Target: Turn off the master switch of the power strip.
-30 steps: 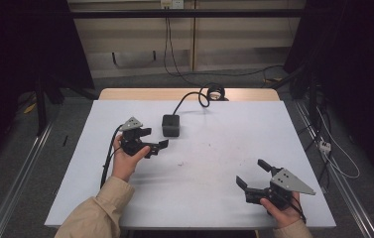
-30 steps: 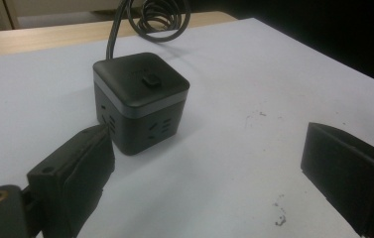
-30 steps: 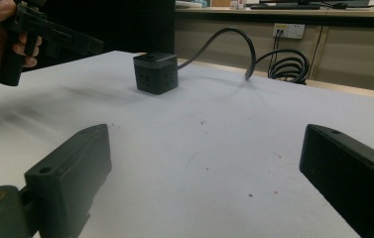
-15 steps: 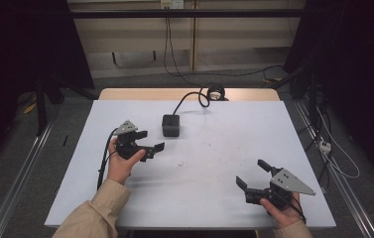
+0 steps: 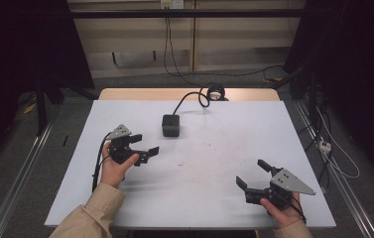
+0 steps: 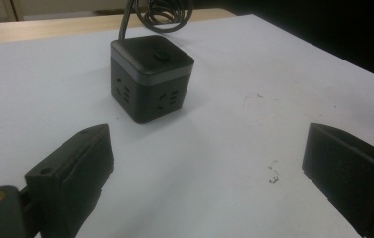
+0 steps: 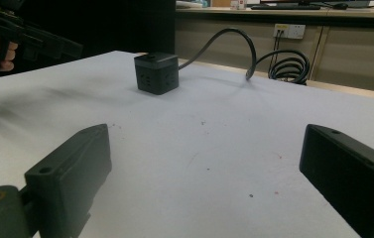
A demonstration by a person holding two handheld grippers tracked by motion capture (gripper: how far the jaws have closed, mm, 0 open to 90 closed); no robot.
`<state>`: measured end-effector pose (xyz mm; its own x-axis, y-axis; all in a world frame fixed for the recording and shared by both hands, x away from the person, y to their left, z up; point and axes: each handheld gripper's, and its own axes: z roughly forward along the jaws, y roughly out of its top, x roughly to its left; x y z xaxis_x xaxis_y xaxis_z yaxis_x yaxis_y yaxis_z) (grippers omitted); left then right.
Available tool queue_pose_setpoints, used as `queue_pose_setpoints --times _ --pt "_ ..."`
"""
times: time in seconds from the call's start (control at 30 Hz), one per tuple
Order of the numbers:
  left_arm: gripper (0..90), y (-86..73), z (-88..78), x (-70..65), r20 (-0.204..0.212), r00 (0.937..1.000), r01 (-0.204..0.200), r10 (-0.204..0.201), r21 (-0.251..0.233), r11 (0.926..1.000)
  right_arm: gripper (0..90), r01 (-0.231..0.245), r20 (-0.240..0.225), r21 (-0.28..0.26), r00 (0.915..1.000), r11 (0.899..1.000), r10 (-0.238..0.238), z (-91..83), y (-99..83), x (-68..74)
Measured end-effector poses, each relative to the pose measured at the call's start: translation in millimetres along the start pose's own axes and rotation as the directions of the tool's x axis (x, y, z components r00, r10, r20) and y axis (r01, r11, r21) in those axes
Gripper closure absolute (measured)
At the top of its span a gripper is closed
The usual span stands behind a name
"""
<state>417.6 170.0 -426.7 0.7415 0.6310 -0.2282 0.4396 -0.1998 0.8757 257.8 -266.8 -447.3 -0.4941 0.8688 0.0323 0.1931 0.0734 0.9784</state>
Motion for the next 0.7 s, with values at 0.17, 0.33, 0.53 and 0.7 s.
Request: queue_pose_setpoints --times 0.17,0.33,0.53,0.7 --pt "5.3 -4.3 -5.2 1.9 -0.002 1.0000 0.006 -0.006 0.000 1.0000 5.6 0.001 -0.004 0.002 1.0000 1.000 -0.001 0.3 0.1 0.4" --pt "5.3 -7.6 -9.6 3.2 -0.004 0.9999 0.013 -0.013 -0.008 0.9999 5.6 0.001 -0.008 0.000 1.0000 1.000 -0.001 0.6 0.2 0.8" --pt "5.3 -10.0 -15.7 5.3 -0.015 0.9998 0.014 -0.014 -0.009 0.9999 5.8 0.000 -0.007 0.001 1.0000 1.000 0.000 0.4 0.3 0.7" --pt "5.3 -13.1 -22.7 6.7 -0.020 0.9997 0.014 -0.015 -0.019 0.9997 5.8 0.001 -0.004 0.000 1.0000 1.000 -0.001 -0.1 0.4 0.4"
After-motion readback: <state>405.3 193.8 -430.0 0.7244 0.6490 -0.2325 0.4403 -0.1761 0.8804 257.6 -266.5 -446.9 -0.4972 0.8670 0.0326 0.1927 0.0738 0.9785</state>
